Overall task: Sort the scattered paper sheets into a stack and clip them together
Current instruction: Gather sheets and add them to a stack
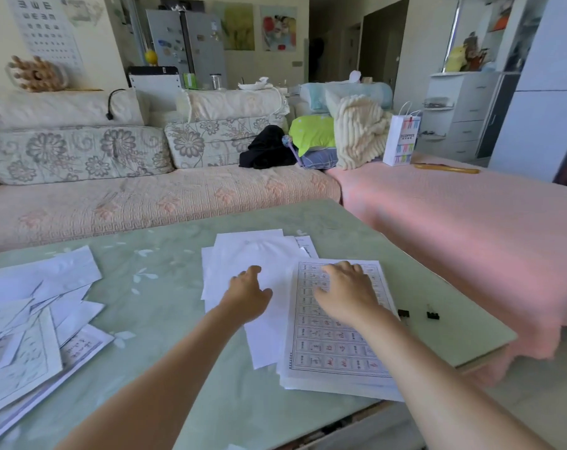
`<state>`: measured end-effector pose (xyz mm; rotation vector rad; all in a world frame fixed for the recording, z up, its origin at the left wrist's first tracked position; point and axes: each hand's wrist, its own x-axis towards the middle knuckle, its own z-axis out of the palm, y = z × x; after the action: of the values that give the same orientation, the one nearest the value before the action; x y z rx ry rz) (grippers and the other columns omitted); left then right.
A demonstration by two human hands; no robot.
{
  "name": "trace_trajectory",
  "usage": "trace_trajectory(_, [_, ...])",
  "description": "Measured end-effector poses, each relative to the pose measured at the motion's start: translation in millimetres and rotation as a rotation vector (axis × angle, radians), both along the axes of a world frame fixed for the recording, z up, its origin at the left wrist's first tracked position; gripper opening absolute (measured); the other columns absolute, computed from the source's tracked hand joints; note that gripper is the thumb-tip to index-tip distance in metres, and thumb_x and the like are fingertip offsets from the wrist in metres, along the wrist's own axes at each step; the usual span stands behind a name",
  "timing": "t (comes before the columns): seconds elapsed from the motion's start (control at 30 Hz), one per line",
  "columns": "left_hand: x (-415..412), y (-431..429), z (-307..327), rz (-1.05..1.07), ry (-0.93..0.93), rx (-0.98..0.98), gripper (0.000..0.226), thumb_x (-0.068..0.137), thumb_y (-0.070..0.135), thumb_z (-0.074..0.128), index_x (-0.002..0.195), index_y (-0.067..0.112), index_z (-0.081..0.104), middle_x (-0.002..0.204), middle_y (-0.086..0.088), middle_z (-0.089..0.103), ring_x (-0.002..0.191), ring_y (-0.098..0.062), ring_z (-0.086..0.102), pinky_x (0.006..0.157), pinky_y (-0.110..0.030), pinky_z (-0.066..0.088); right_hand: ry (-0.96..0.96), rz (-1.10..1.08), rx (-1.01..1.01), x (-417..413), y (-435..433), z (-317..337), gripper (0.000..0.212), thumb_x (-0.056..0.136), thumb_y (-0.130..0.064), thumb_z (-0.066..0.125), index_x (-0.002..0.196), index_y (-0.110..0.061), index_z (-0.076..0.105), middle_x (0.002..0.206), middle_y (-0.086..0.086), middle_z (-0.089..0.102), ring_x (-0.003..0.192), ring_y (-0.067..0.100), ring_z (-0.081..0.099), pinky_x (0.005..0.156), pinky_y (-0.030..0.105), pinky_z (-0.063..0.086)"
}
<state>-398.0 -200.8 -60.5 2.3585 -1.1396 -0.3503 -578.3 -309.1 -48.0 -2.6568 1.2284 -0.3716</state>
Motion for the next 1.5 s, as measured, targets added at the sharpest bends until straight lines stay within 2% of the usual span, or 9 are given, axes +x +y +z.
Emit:
trace_trajectory(0.23, [81,32,-12,0.210,-0.144,0.211,0.061,0.090,0.040,0.049,0.146,0.020,0.035,0.146,-0.007,0.040,0.136,-0.031,0.030,0.107,-0.042,0.032,0.116,0.369,0.142,95,30,-11,0.083,0.081,-0.064,0.063,0.146,-0.018,0.040,0.151,0.005,0.037,0.142,0.023,0.030,0.112,0.036,0.031])
trace_trajectory(0.4, [103,34,-25,0.214,-0.179,0.274,0.062,0.088,0.049,0.046,0.143,0.020,0.038,0.146,-0.005,0.040,0.135,-0.029,0.031,0.105,-0.042,0.029,0.320,0.368,0.238,133,37,-24,0.121,0.067,-0.079,0.064,0.158,-0.020,0.010,0.166,0.011,0.000,0.153,0.027,-0.002,0.123,0.041,0.010])
trace_trajectory(0.6, [100,9,-9,0.309,0.078,0.049,0.055,0.091,0.031,0.052,0.141,0.013,0.039,0.135,-0.013,0.050,0.127,-0.031,0.044,0.103,-0.035,0.040,0.236,0.331,0.199,146,34,-25,0.078,0.082,-0.053,0.059,0.146,-0.017,0.034,0.155,0.011,0.028,0.147,0.029,0.020,0.113,0.039,0.025])
trace_trajectory(0.8, [111,-10,3,0.456,0.604,-0.165,0.042,0.076,0.020,0.077,0.109,0.000,0.058,0.091,-0.013,0.061,0.068,-0.028,0.062,0.074,-0.038,0.061,0.193,0.339,0.127,144,29,-32,0.070,0.082,-0.061,0.055,0.140,-0.024,0.041,0.147,0.002,0.038,0.142,0.026,0.029,0.111,0.042,0.028])
trace_trajectory(0.9, [107,-13,0,0.414,0.682,-0.153,0.030,0.080,0.015,0.074,0.101,0.002,0.056,0.072,-0.010,0.053,0.054,-0.021,0.051,0.050,-0.023,0.048,0.148,0.354,0.135,142,26,-31,0.071,0.082,-0.061,0.057,0.143,-0.027,0.040,0.145,-0.002,0.041,0.139,0.024,0.033,0.111,0.041,0.029])
trace_trajectory(1.07, [104,-14,-13,0.400,0.597,-0.256,0.037,0.070,0.006,0.078,0.103,0.006,0.061,0.093,-0.013,0.068,0.083,-0.030,0.067,0.075,-0.041,0.060,0.026,0.353,0.256,138,20,-26,0.071,0.089,-0.053,0.058,0.151,-0.026,0.035,0.156,-0.005,0.035,0.144,0.019,0.029,0.117,0.037,0.025])
trace_trajectory(1.27, [122,28,-11,0.389,0.485,-0.430,0.035,0.077,0.002,0.075,0.106,0.014,0.062,0.095,-0.008,0.067,0.081,-0.024,0.062,0.072,-0.030,0.050,-0.095,0.257,0.321,138,14,-25,0.065,0.092,-0.043,0.056,0.150,-0.020,0.037,0.156,0.000,0.034,0.145,0.020,0.028,0.118,0.037,0.027])
trace_trajectory(1.4, [137,90,-14,0.406,0.612,-0.548,0.030,0.082,0.002,0.073,0.108,0.013,0.062,0.102,-0.009,0.070,0.087,-0.026,0.067,0.077,-0.036,0.055,-0.208,0.150,0.351,148,20,-22,0.077,0.089,-0.037,0.059,0.155,-0.017,0.023,0.158,0.004,0.024,0.146,0.025,0.022,0.115,0.041,0.031])
trace_trajectory(1.5, [138,140,-14,0.352,0.808,-0.611,0.035,0.085,0.003,0.072,0.116,0.013,0.060,0.111,-0.010,0.071,0.100,-0.030,0.069,0.086,-0.046,0.057,-0.470,-0.006,0.572,160,31,-11,0.081,0.084,-0.034,0.067,0.152,-0.019,0.027,0.141,0.004,0.043,0.128,0.027,0.049,0.091,0.035,0.048])
